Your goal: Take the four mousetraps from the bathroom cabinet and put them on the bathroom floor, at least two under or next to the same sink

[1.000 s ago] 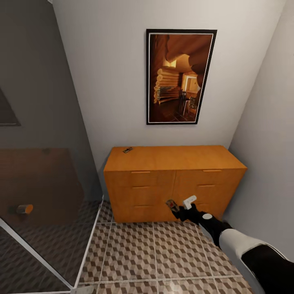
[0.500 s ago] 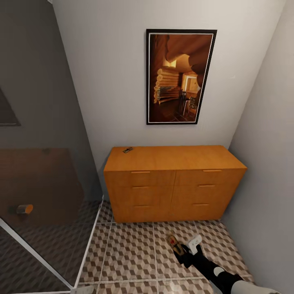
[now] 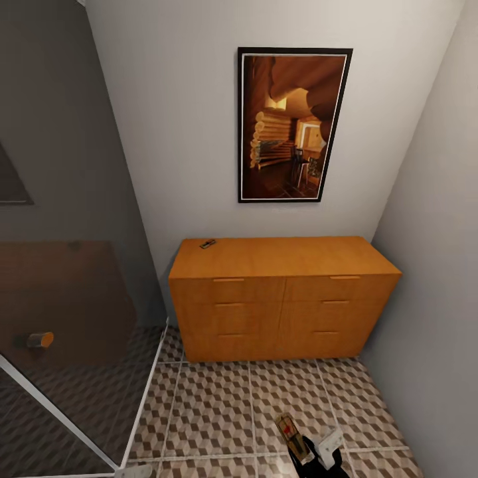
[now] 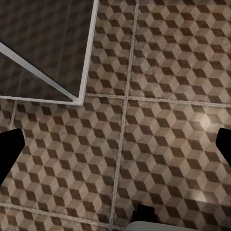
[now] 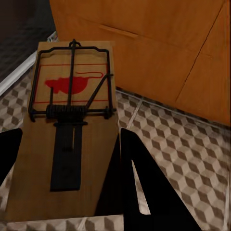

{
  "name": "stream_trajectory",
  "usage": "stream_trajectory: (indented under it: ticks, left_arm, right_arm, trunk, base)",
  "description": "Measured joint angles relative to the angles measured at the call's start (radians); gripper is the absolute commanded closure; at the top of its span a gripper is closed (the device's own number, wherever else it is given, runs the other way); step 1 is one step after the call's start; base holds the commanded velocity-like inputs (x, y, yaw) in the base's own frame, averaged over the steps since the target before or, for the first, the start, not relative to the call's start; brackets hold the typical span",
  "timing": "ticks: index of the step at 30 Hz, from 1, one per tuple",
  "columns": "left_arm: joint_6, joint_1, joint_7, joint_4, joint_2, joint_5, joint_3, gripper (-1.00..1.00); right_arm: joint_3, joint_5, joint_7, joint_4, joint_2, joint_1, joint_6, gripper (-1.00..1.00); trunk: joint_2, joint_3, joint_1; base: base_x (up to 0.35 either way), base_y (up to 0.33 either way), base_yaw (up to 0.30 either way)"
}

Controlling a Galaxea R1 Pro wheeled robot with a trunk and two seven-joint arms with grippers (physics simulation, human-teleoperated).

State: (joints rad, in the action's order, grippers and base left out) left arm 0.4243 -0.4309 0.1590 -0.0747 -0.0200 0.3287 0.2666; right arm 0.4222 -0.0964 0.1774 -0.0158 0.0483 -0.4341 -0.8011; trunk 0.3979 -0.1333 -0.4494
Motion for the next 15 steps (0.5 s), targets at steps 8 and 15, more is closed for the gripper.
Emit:
stream_trajectory:
  ticks: [8,15]
  left_arm:
    - [0.000,0.000,0.000,0.000,0.000,0.000,0.000,-1.00]
    - [0.000,0.000,0.000,0.000,0.000,0.000,0.000,-1.00]
  right_arm:
    - [-0.007,-0.004,-0.165,0.000,-0.024,0.064,-0.075,1.00]
    - [-0.008,-0.004,-0.404,-0.001,-0.067,0.075,-0.127,1.00]
  trunk:
    - [0.000,0.000,0.000]
    - [0.000,0.000,0.000]
  base:
    - [0.000,0.000,0.000]
    - [0.000,0.000,0.000]
